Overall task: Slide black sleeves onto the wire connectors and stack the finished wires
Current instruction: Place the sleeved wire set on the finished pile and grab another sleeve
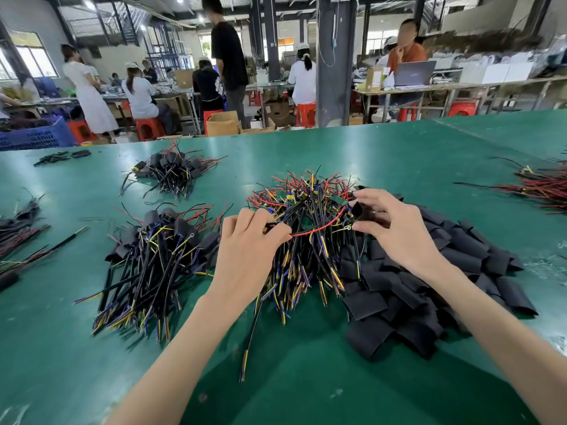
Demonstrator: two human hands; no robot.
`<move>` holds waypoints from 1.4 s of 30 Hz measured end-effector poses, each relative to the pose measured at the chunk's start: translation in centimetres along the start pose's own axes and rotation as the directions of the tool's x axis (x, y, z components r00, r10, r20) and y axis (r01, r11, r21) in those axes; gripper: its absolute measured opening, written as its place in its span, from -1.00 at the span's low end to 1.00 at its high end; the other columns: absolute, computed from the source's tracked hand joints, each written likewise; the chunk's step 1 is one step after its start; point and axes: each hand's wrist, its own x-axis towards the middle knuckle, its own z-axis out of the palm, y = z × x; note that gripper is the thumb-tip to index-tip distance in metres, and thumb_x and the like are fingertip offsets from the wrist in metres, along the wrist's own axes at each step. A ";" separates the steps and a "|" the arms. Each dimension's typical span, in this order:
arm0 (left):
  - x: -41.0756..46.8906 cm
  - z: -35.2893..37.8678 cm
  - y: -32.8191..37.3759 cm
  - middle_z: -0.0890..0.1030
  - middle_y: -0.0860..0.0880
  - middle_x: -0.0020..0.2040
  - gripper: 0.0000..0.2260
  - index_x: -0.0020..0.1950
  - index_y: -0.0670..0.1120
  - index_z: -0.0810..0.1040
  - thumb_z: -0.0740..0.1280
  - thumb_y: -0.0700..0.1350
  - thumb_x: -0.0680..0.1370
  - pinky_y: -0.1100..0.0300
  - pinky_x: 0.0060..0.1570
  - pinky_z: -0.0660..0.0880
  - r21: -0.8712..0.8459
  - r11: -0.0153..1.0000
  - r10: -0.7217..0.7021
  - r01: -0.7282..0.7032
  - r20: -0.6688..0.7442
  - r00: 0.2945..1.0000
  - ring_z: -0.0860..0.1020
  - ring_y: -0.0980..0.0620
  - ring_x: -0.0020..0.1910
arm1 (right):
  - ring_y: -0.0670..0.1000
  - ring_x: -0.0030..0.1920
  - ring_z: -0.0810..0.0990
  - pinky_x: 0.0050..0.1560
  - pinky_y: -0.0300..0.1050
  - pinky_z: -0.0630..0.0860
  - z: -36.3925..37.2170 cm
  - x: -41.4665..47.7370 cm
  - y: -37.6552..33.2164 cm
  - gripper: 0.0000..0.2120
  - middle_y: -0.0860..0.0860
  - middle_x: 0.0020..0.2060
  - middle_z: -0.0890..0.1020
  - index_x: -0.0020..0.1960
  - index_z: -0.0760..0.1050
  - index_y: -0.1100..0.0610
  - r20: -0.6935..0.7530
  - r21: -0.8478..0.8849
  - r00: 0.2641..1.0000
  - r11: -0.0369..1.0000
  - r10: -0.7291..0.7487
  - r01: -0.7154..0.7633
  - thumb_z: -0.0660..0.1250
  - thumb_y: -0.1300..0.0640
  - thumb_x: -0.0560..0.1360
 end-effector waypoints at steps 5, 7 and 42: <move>-0.1 0.2 0.3 0.51 -0.03 -0.12 -0.96 -0.11 0.00 0.59 0.34 -0.08 0.50 0.06 -0.06 0.27 -0.003 1.000 0.029 -0.029 -0.006 1.000 0.34 -0.07 -0.09 | -0.28 -0.02 0.58 0.11 -0.45 0.42 -0.2 0.0 -0.2 -0.60 -0.29 -0.05 0.61 0.05 0.55 -0.03 -0.012 0.013 1.000 1.000 -0.011 0.011 0.48 0.34 0.33; -0.1 0.2 0.3 0.51 -0.03 -0.12 -0.95 -0.11 -0.01 0.59 0.33 -0.07 0.51 0.06 -0.06 0.27 -0.003 0.999 0.037 -0.037 -0.009 0.999 0.34 -0.07 -0.10 | -0.30 -0.06 0.58 0.09 -0.47 0.42 -0.1 0.0 -0.3 -0.60 -0.29 -0.05 0.60 0.04 0.56 -0.01 -0.002 0.026 1.000 1.000 -0.009 0.009 0.48 0.36 0.32; 0.3 -0.6 1.5 0.53 -0.05 -0.16 -0.77 -0.08 -0.05 0.60 0.18 -0.02 0.57 0.12 -0.15 0.22 0.030 1.000 0.004 -0.006 0.081 0.997 0.43 -0.10 -0.15 | 0.07 0.11 0.49 0.18 0.02 0.27 0.5 -1.2 -2.7 -0.66 -0.09 -0.03 0.66 0.07 0.59 0.13 0.132 -0.605 0.837 0.626 -0.531 0.492 0.53 0.20 0.31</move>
